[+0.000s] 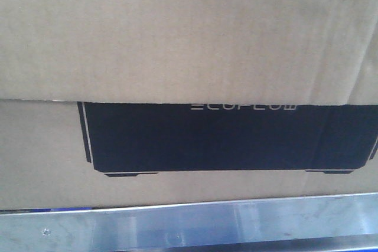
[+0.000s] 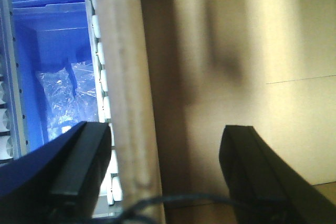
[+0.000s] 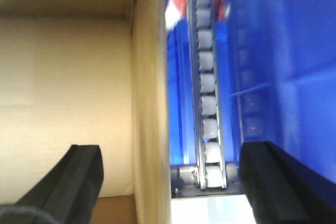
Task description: Grab box from left shelf to table start
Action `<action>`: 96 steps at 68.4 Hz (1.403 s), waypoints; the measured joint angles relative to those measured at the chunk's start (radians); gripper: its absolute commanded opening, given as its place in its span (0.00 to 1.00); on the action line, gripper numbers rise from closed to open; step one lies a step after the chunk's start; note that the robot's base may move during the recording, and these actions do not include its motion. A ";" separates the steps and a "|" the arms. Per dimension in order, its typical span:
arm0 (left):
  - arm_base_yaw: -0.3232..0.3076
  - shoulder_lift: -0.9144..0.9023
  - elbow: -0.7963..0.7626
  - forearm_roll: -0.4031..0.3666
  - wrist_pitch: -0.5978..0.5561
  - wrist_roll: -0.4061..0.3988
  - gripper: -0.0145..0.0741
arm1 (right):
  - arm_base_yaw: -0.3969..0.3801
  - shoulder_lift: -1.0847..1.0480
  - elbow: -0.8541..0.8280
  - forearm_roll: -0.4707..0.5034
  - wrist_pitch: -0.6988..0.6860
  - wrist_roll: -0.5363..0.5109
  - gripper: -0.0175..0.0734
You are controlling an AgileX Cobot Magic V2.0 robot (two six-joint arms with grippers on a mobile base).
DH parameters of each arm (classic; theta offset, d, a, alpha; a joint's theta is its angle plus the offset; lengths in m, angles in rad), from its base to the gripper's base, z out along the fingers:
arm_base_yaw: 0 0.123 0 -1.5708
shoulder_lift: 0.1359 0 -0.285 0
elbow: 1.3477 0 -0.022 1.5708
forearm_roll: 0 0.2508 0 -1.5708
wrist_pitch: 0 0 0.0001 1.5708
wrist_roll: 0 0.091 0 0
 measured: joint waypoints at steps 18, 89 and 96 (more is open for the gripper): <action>0.000 0.000 0.000 0.000 0.002 0.000 0.56 | 0.000 0.142 -0.012 0.002 -0.001 -0.022 0.88; -0.018 -0.004 0.002 0.075 0.016 -0.138 0.06 | 0.002 0.154 -0.023 0.054 -0.035 -0.059 0.26; -0.055 -0.031 0.012 0.099 0.021 -0.177 0.06 | 0.002 0.113 -0.023 0.045 -0.009 -0.061 0.26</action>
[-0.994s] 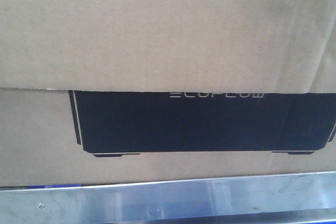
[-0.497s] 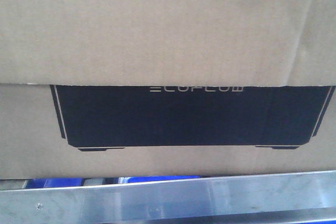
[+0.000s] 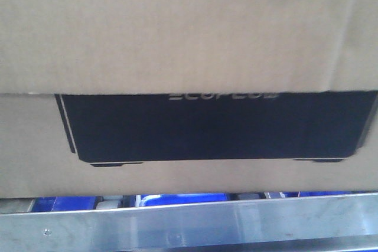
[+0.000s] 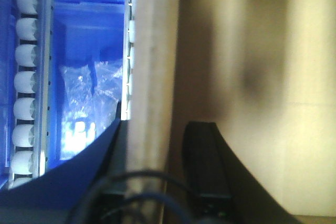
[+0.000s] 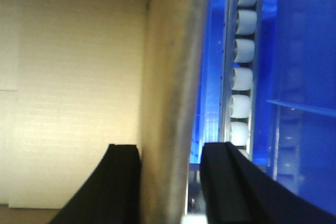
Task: Grab box from left shelf to table start
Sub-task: 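Lift the box with both grippers and pull it off the shelf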
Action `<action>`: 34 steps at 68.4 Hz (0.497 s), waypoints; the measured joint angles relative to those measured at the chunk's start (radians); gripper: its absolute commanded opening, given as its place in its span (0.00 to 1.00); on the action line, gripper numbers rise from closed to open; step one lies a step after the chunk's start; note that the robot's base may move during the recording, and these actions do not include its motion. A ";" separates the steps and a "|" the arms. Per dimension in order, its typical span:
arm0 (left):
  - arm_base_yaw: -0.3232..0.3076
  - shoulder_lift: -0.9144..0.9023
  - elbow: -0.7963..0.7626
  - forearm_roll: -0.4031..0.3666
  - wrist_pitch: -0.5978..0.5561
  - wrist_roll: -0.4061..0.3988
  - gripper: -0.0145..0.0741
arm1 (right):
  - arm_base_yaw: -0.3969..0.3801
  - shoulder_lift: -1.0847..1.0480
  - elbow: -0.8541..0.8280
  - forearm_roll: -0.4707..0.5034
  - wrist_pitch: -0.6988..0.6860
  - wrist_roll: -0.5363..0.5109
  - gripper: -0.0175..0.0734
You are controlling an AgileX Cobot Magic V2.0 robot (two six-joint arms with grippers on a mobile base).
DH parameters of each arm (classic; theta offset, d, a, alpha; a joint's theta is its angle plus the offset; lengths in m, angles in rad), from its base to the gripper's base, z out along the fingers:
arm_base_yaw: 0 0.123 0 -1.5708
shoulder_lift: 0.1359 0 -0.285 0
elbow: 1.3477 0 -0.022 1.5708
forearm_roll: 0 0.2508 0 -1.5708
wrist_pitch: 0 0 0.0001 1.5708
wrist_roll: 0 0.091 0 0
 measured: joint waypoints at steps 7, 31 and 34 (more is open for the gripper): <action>-0.056 -0.047 0.007 0.018 0.051 -0.056 0.06 | -0.002 -0.054 0.002 -0.005 0.056 -0.002 0.26; -0.196 -0.222 0.046 0.151 0.110 -0.135 0.06 | 0.057 -0.266 0.072 0.040 0.080 -0.004 0.27; -0.208 -0.244 0.066 0.157 0.110 -0.145 0.06 | 0.074 -0.297 0.095 0.040 0.080 -0.004 0.27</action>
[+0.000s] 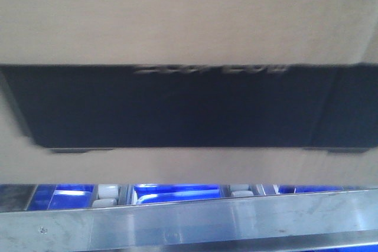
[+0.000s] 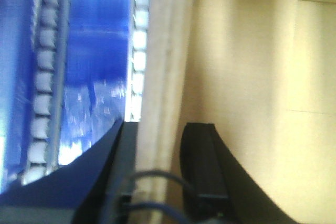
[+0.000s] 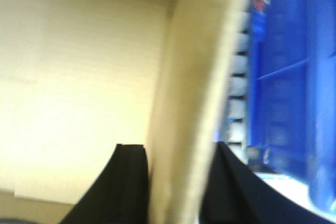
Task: Grab box from left shelf to table start
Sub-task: 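Lift the box with both grippers and pull it off the shelf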
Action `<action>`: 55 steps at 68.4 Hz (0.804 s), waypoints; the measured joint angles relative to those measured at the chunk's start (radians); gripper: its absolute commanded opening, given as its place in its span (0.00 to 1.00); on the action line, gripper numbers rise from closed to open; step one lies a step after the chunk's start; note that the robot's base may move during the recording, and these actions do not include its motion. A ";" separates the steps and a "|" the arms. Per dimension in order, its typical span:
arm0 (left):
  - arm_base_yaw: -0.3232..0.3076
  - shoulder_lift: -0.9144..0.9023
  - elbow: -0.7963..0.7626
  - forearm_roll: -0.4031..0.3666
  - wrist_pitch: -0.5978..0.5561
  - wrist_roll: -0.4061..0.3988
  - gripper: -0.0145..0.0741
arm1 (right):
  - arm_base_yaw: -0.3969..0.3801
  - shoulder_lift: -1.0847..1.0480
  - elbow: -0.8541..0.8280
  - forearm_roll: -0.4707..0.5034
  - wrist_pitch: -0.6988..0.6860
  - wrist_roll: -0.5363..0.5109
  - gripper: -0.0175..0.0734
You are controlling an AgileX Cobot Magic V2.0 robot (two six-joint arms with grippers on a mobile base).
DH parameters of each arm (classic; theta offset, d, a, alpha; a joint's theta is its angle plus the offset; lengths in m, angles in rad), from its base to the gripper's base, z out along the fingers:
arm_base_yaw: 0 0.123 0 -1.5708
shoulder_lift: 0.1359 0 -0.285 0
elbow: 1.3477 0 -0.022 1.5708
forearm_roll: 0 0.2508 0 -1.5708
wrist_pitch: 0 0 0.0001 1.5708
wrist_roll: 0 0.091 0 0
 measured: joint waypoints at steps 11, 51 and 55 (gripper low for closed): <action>-0.052 -0.070 0.066 0.012 0.000 -0.023 0.06 | 0.036 -0.093 0.074 0.000 0.010 0.000 0.27; -0.175 -0.291 0.149 0.112 0.005 -0.106 0.06 | 0.097 -0.243 0.113 0.127 0.029 0.017 0.27; -0.175 -0.322 0.149 0.130 0.005 -0.106 0.06 | 0.106 -0.243 0.113 0.164 0.013 0.001 0.27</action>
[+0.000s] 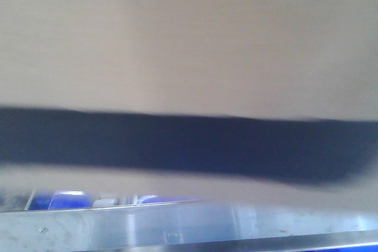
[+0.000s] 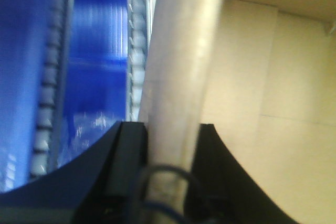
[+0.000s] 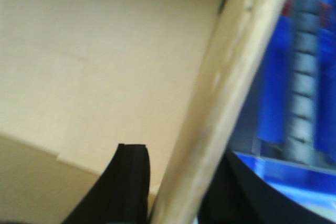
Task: Grab box from left shelf to table start
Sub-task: 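Lift the box with both grippers and pull it off the shelf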
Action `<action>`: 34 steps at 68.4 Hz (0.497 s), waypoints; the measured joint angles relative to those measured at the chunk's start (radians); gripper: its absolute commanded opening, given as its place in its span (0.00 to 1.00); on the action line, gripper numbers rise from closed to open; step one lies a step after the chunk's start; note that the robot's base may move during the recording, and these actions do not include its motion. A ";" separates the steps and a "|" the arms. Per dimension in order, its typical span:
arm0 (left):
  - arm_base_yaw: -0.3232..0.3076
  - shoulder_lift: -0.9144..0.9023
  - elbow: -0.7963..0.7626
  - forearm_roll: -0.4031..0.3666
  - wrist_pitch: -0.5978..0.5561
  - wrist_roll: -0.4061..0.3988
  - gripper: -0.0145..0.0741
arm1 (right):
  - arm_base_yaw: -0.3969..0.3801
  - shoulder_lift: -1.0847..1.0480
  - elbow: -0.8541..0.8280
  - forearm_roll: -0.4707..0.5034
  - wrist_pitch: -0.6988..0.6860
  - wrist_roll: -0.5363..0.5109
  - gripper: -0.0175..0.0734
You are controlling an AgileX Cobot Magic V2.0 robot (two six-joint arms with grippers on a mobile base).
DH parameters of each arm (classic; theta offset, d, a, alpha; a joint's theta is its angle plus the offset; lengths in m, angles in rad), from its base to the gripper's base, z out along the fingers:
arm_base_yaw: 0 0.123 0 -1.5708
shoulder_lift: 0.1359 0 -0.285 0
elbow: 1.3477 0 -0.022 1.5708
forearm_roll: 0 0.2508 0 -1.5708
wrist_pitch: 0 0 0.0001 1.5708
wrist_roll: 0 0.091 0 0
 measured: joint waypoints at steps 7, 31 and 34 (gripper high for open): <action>-0.001 -0.045 0.000 0.029 0.000 0.000 0.06 | 0.008 0.007 0.000 0.054 -0.023 -0.015 0.27; -0.001 -0.098 0.077 0.038 0.000 0.000 0.06 | 0.010 0.016 0.002 0.101 -0.025 -0.025 0.27; -0.001 -0.098 0.088 0.036 0.000 -0.002 0.06 | 0.010 0.016 0.002 0.101 -0.023 -0.025 0.27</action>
